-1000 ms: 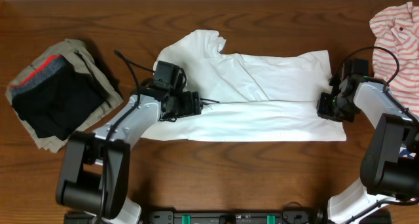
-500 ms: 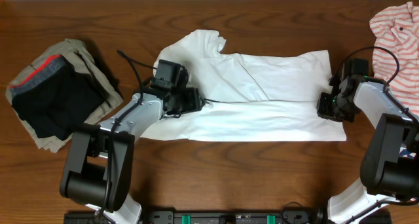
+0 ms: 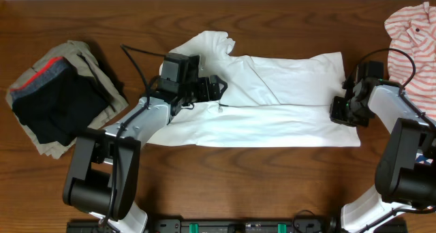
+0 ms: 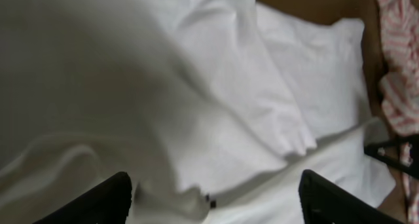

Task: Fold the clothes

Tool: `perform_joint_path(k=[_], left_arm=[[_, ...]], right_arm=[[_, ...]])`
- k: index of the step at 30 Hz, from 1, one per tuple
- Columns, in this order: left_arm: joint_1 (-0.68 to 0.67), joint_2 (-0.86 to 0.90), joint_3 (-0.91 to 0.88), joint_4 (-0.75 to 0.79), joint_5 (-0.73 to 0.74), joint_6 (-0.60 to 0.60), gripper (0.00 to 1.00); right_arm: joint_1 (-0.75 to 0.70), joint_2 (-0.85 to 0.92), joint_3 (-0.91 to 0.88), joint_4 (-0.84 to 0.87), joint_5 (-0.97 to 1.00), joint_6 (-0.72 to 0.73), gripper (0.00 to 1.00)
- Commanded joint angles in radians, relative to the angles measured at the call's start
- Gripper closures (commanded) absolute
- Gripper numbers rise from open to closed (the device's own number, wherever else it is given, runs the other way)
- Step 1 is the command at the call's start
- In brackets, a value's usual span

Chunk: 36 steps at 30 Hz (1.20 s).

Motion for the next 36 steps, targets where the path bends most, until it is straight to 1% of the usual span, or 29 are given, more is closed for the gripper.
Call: perform_joint_path(k=[1, 4, 6, 8, 9, 10, 13, 15, 17, 18, 20, 24, 28, 29, 34, 36], left_arm=[[0.005, -0.021, 0.006, 0.023, -0.03, 0.005, 0.16], [0.029, -0.034, 0.019, 0.01, -0.022, 0.005, 0.16], [0.053, -0.051, 0.035, -0.006, -0.024, 0.006, 0.16], [0.087, -0.064, 0.06, -0.023, -0.024, 0.006, 0.11], [0.107, -0.066, 0.084, -0.044, -0.023, 0.006, 0.06], [0.121, -0.065, 0.108, -0.07, -0.023, 0.01, 0.02], [0.161, -0.048, 0.239, -0.222, -0.024, 0.092, 0.02], [0.173, -0.027, 0.36, -0.345, -0.037, 0.165, 0.02], [0.174, -0.003, 0.458, -0.425, -0.076, 0.218, 0.02], [0.173, 0.016, 0.509, -0.452, -0.086, 0.245, 0.02], [0.174, 0.057, 0.58, -0.462, -0.087, 0.272, 0.02], [0.173, 0.172, 0.67, -0.376, -0.071, 0.315, 0.02], [0.172, 0.307, 0.674, -0.183, -0.003, 0.316, 0.02], [0.171, 0.326, 0.673, -0.158, -0.003, 0.315, 0.02], [0.159, 0.483, 0.674, 0.06, -0.003, 0.312, 0.01], [0.156, 0.52, 0.674, 0.119, -0.003, 0.312, 0.0]], right_arm=[[-0.026, 0.072, -0.044, -0.019, 0.069, -0.012, 0.87], [-0.026, 0.069, -0.019, -0.044, 0.065, -0.013, 0.88], [-0.026, 0.054, 0.032, -0.087, 0.05, -0.013, 0.87], [-0.026, 0.033, 0.091, -0.123, 0.034, -0.013, 0.85], [-0.026, 0.02, 0.13, -0.14, 0.019, -0.013, 0.83], [-0.026, 0.011, 0.165, -0.153, 0.005, -0.013, 0.81], [-0.026, -0.003, 0.294, -0.212, -0.034, -0.032, 0.75], [-0.024, -0.003, 0.372, -0.242, -0.039, -0.036, 0.69], [-0.021, -0.003, 0.418, -0.244, -0.039, -0.051, 0.59], [-0.019, -0.003, 0.432, -0.243, -0.039, -0.051, 0.55], [-0.014, -0.003, 0.449, -0.241, -0.05, -0.051, 0.53], [-0.012, -0.003, 0.448, -0.254, -0.065, -0.051, 0.53], [-0.012, -0.003, 0.447, -0.277, -0.065, -0.07, 0.53], [-0.011, -0.003, 0.447, -0.281, -0.065, -0.069, 0.53], [-0.009, -0.003, 0.447, -0.311, -0.065, -0.069, 0.54], [-0.008, -0.003, 0.447, -0.314, -0.064, -0.069, 0.54]])
